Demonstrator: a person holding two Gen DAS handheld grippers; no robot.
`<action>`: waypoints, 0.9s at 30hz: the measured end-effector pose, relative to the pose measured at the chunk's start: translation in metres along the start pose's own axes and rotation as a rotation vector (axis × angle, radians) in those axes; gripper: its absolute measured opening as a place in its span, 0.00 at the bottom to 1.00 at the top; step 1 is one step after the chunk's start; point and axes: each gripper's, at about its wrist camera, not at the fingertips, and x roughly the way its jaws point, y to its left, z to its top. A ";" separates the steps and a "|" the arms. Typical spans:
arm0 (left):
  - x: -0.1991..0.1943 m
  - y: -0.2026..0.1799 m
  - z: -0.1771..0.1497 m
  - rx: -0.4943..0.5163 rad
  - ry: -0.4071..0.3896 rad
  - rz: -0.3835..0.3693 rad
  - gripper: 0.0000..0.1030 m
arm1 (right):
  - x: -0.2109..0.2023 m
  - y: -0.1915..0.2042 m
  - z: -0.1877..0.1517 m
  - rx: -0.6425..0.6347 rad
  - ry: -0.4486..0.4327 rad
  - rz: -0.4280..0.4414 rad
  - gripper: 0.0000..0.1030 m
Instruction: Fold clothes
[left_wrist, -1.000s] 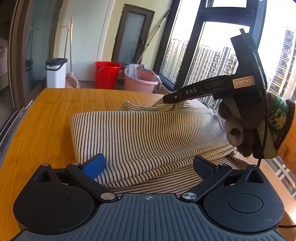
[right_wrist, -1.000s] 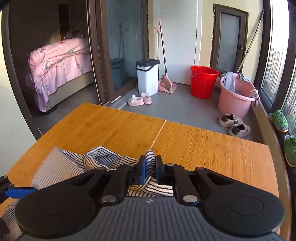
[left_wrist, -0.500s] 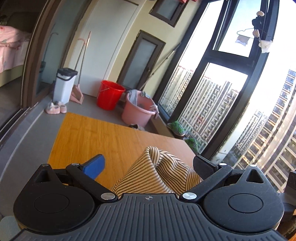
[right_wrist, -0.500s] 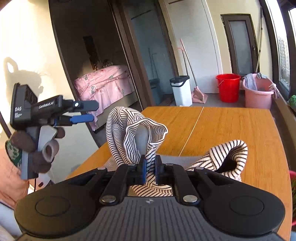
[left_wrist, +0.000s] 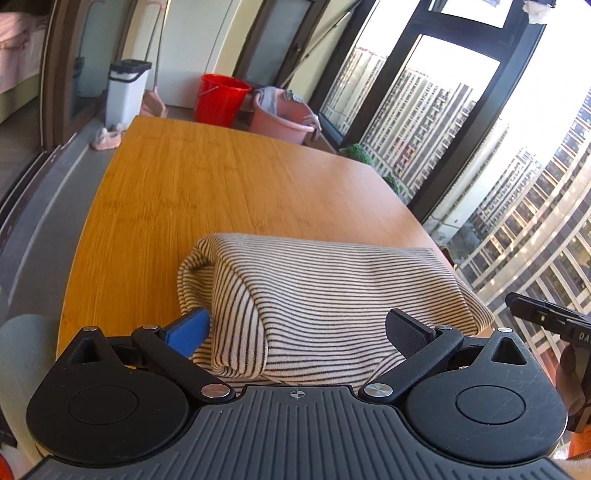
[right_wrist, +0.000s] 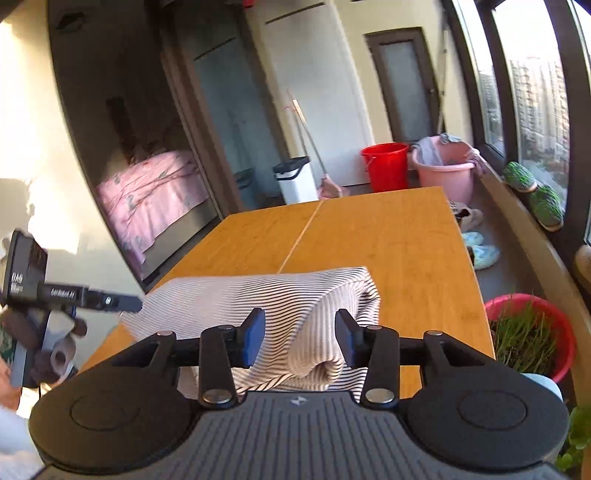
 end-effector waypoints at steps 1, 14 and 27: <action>0.006 0.003 -0.002 -0.020 0.015 0.006 1.00 | 0.008 -0.009 0.000 0.042 0.013 -0.005 0.43; 0.071 0.007 0.029 0.090 -0.003 0.073 0.78 | 0.126 -0.011 -0.004 0.032 0.133 0.003 0.39; 0.042 0.013 0.054 0.085 -0.070 0.000 0.27 | 0.125 -0.011 0.041 -0.002 0.034 0.036 0.23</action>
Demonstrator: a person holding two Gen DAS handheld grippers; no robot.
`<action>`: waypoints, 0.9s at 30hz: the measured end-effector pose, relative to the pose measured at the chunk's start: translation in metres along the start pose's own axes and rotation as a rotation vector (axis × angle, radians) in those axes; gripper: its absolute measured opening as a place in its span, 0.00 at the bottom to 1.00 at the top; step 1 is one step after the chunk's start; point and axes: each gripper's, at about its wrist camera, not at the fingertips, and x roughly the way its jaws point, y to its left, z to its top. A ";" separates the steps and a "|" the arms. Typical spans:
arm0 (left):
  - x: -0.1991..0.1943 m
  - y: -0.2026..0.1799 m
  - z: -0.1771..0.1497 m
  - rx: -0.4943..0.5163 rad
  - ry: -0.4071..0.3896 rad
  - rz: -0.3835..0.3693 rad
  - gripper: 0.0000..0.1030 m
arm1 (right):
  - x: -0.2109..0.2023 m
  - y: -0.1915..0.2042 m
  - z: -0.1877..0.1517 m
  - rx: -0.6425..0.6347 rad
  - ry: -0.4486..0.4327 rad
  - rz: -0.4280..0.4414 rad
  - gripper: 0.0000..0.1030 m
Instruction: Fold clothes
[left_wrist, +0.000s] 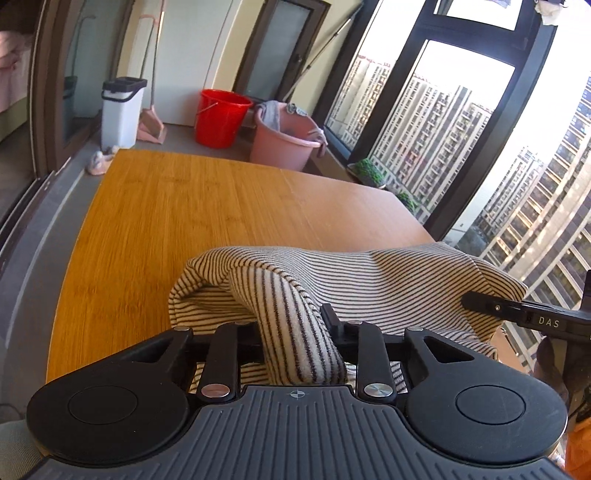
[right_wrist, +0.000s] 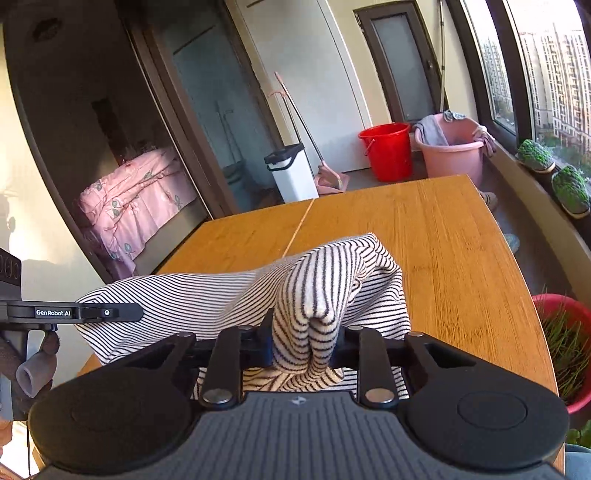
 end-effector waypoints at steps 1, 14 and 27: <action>-0.006 -0.003 -0.004 0.007 -0.002 -0.005 0.27 | -0.009 0.004 0.000 -0.012 -0.009 0.009 0.23; -0.029 -0.001 -0.053 -0.005 0.047 0.053 0.47 | -0.024 -0.020 -0.048 0.027 0.026 -0.075 0.36; -0.019 -0.036 -0.055 0.032 0.090 -0.102 0.77 | -0.029 0.032 -0.040 -0.238 0.007 -0.069 0.45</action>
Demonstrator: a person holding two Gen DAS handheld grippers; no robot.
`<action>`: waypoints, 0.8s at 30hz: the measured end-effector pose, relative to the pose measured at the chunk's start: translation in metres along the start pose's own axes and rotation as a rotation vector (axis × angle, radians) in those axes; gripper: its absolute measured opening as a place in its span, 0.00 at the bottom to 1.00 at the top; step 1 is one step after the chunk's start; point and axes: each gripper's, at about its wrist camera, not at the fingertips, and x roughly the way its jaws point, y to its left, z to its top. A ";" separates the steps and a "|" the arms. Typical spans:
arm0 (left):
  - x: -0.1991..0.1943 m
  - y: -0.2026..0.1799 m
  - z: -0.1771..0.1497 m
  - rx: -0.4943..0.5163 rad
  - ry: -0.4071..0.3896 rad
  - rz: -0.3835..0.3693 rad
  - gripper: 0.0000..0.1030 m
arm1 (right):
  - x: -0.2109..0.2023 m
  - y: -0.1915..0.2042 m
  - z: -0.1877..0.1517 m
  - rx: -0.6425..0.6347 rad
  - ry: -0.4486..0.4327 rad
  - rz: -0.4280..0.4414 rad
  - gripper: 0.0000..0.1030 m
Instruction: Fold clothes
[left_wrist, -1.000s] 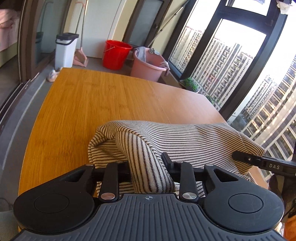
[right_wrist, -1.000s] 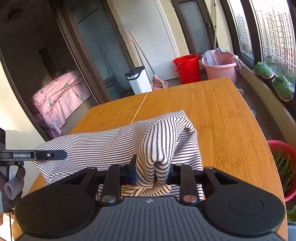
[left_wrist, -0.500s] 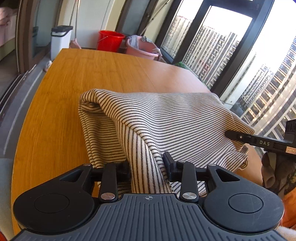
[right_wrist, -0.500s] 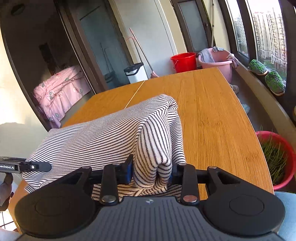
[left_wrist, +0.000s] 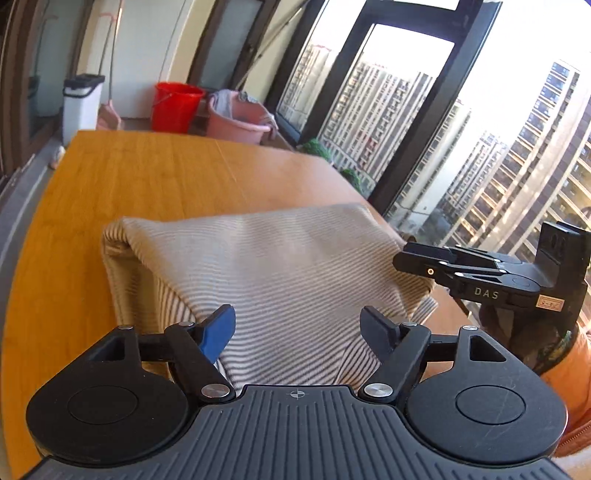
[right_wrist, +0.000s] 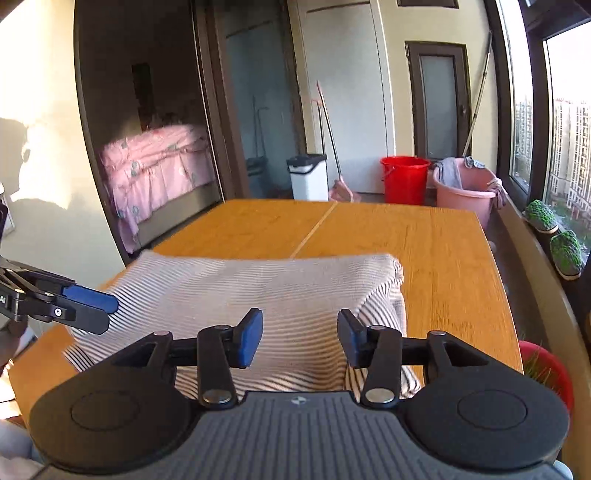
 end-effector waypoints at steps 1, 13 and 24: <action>0.003 0.004 -0.003 -0.003 -0.001 0.006 0.76 | 0.007 -0.001 -0.006 -0.001 0.022 -0.032 0.44; -0.022 0.026 0.004 -0.027 -0.075 0.156 0.84 | 0.000 -0.029 -0.009 0.094 0.019 -0.067 0.71; -0.017 0.030 0.019 0.011 -0.097 0.081 0.32 | 0.002 -0.013 0.033 -0.008 -0.092 -0.001 0.15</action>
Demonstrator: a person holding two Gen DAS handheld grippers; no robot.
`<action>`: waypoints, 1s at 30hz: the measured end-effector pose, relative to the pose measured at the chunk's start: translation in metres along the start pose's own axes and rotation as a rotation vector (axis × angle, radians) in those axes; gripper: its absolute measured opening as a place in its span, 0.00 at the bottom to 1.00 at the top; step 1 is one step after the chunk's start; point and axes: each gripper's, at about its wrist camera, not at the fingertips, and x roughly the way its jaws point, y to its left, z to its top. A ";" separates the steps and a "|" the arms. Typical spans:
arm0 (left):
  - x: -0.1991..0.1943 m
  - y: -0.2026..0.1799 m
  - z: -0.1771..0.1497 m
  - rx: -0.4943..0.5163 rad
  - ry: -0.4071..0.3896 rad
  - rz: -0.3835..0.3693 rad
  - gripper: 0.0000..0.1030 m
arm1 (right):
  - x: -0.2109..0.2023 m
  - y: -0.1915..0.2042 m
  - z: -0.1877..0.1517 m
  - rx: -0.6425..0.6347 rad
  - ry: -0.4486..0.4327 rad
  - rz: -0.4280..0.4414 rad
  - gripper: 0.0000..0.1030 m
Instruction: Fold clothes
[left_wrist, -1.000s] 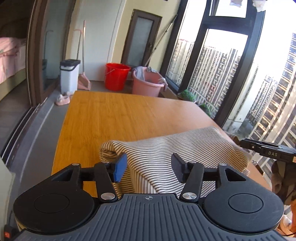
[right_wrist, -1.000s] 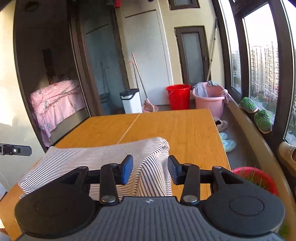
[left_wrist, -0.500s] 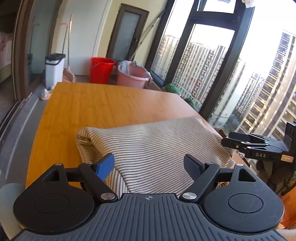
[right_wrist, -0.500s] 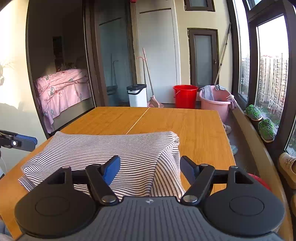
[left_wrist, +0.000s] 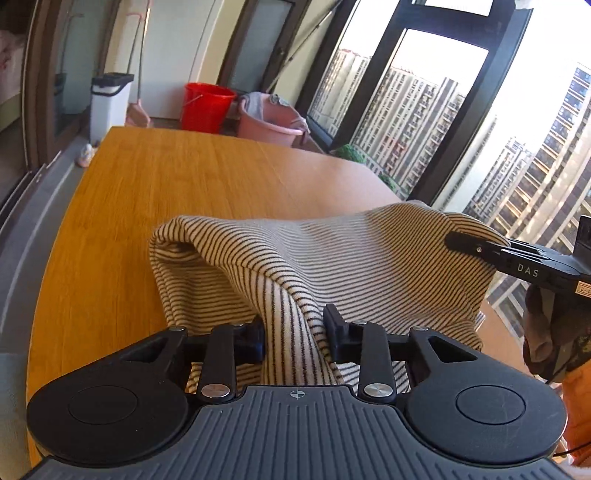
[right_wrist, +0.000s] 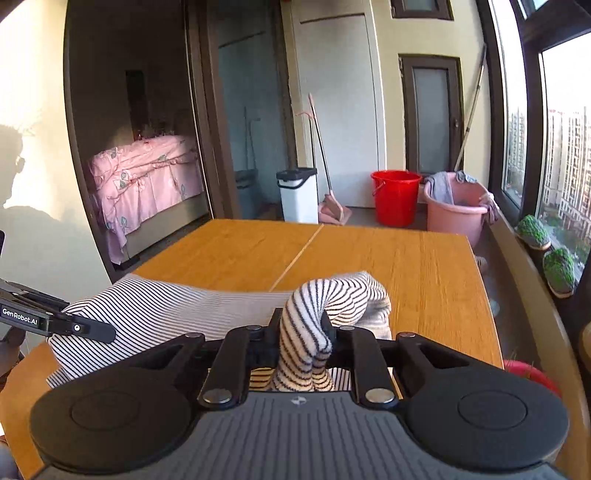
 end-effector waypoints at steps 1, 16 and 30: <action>0.000 -0.001 0.003 0.013 -0.010 0.011 0.32 | 0.001 -0.002 0.006 -0.003 -0.012 0.005 0.15; -0.017 -0.004 0.012 0.021 -0.088 0.053 0.81 | 0.003 -0.028 -0.013 -0.007 0.024 -0.152 0.77; 0.044 -0.019 -0.007 0.018 0.038 -0.049 0.95 | 0.046 -0.013 -0.033 0.107 0.120 0.062 0.83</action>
